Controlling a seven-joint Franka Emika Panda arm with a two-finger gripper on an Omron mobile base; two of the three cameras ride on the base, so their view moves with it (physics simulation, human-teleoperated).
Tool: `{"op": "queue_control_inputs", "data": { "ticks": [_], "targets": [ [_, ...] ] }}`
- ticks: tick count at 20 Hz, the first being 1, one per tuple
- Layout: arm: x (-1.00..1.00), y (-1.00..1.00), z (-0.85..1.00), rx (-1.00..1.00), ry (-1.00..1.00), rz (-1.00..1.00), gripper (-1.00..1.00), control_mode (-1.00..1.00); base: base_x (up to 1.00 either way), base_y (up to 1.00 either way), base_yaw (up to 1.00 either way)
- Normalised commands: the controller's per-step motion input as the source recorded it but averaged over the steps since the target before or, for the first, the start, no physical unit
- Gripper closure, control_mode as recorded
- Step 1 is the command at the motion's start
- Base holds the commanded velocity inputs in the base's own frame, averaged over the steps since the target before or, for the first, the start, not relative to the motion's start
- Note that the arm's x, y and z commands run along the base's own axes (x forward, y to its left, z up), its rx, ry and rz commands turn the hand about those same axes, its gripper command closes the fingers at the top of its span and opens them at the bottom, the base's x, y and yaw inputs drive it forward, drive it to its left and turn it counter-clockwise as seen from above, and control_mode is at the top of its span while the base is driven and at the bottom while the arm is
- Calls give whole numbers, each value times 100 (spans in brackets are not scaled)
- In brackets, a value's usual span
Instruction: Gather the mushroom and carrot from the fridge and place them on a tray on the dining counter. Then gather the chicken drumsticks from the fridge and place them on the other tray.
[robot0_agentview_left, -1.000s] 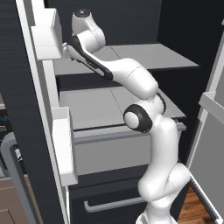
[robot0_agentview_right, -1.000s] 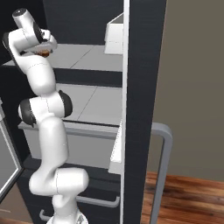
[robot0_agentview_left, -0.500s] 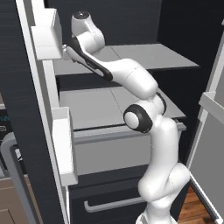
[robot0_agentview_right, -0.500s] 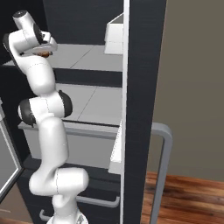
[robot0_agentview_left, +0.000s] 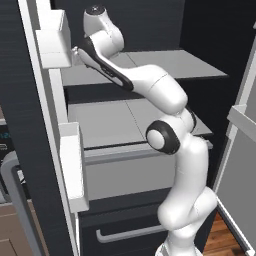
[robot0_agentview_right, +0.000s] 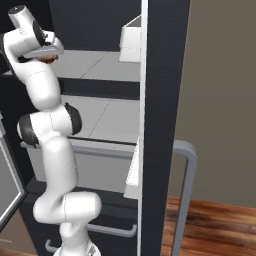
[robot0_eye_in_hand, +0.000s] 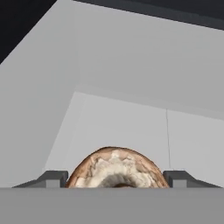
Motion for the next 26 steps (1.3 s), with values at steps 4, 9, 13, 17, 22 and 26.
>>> {"op": "queue_control_inputs", "data": {
  "ticks": [4,9,13,17,22,26],
  "targets": [
    [-81,-51,14,0,-13,0,100,-100,0,0,0],
    [-100,-58,0,2,-18,0,100,-100,0,0,0],
    [-100,-62,0,4,-17,0,100,-100,0,0,0],
    [-100,-58,0,7,-17,0,100,-100,0,0,0],
    [-100,-57,-7,11,-14,0,100,-100,0,0,0],
    [-100,-45,-7,12,-6,0,100,-100,0,0,0]
  ]
}}
